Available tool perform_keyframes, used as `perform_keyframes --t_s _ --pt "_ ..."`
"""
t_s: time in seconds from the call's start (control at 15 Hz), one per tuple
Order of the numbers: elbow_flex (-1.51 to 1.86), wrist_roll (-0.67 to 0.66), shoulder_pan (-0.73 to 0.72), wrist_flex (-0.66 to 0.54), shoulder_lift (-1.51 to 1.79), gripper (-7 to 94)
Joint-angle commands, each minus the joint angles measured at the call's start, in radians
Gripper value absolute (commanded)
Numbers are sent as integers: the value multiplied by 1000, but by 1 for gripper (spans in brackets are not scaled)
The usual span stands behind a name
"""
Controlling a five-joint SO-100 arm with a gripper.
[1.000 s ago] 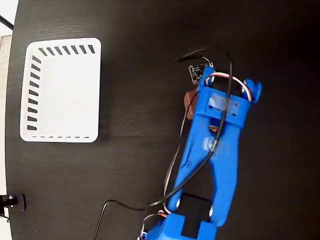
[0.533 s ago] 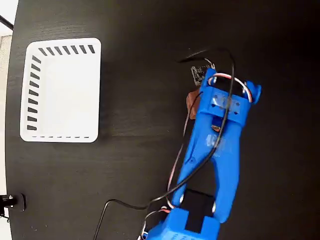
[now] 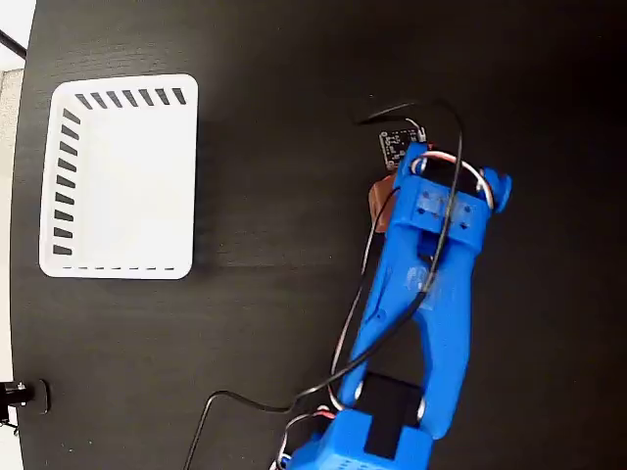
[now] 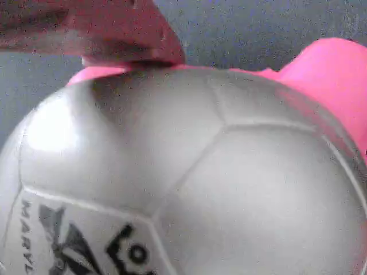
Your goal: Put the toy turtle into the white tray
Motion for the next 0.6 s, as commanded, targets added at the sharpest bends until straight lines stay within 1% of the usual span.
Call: perform_keyframes --t_s 0.0,0.13,0.27,0.33,0.53 --pt "15 9 25 -20 25 35" --pt "9 9 32 -17 25 17" --pt "8 8 44 -21 25 3" --pt "8 -2 51 -29 29 0" --pt "-2 -58 54 -34 75 0"
